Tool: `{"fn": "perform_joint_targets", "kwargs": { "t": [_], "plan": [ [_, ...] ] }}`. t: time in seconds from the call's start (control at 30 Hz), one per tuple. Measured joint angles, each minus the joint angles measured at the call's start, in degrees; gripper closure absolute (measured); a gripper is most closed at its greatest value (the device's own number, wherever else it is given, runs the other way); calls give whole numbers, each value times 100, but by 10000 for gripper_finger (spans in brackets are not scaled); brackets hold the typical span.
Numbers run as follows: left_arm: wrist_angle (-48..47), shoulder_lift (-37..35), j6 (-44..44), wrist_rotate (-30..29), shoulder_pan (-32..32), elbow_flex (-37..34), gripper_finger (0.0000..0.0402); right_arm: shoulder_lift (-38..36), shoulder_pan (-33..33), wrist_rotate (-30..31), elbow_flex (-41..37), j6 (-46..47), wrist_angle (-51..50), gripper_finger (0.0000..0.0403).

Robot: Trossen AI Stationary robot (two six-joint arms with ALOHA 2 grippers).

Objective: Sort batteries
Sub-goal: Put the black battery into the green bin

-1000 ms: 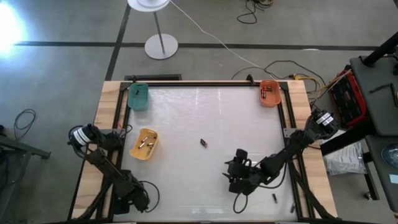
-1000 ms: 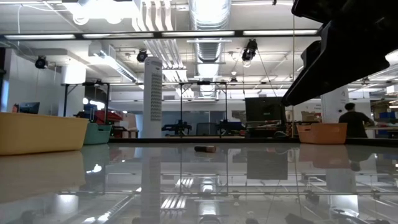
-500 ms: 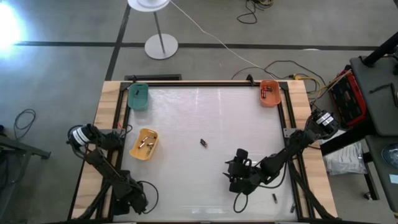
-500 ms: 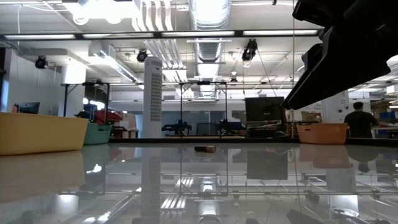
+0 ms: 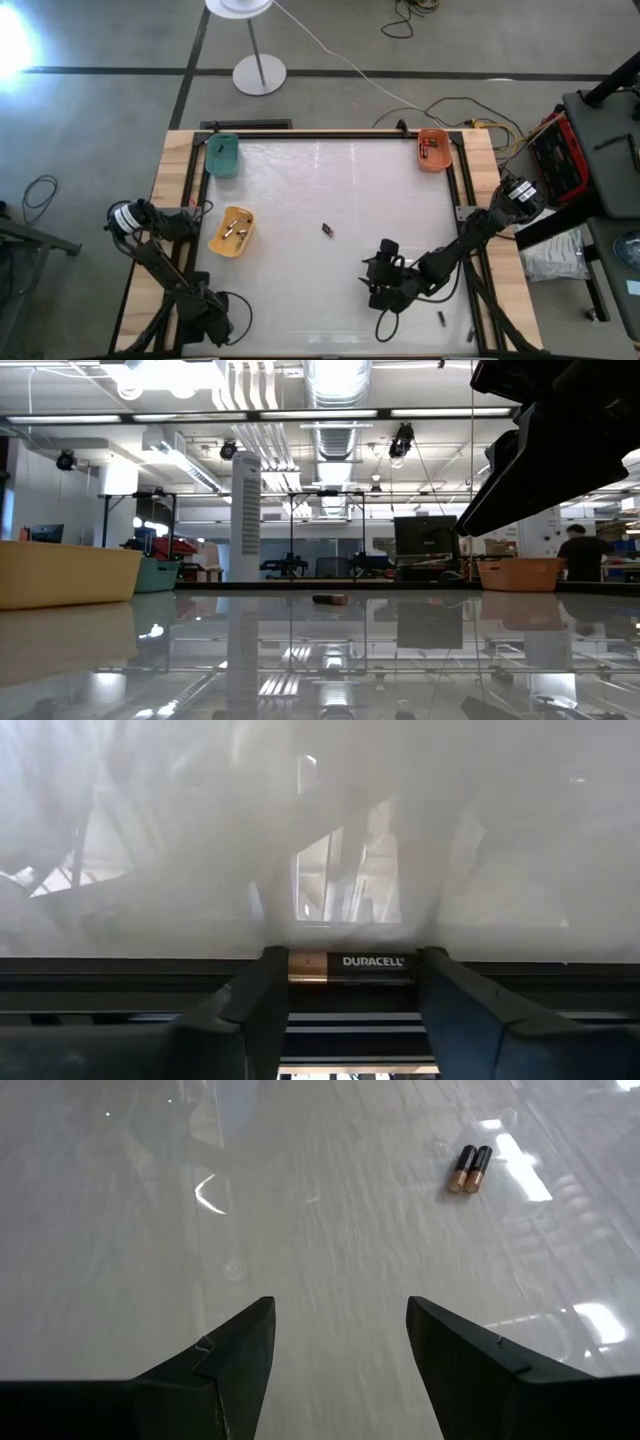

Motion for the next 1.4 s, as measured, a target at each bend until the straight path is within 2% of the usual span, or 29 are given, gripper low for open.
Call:
{"fn": "perform_joint_targets", "kwargs": {
  "t": [0.4,0.63,0.9,1.2,1.4],
  "plan": [
    [-21,-118,43,-81,167,-22,229,0,-2,0,-2,0,2,184],
    [-209,-111,-121,-268,425,289,228,0,-2,0,-2,-2,4,184],
    [-95,-114,6,-1154,932,780,227,0,-2,2,-2,-2,7,184],
    [-56,-129,872,-2386,1823,1399,226,0,-2,2,-2,3,28,184],
    [195,-133,1462,-2554,2371,1383,226,0,-2,0,-2,37,26,184]
  ]
}}
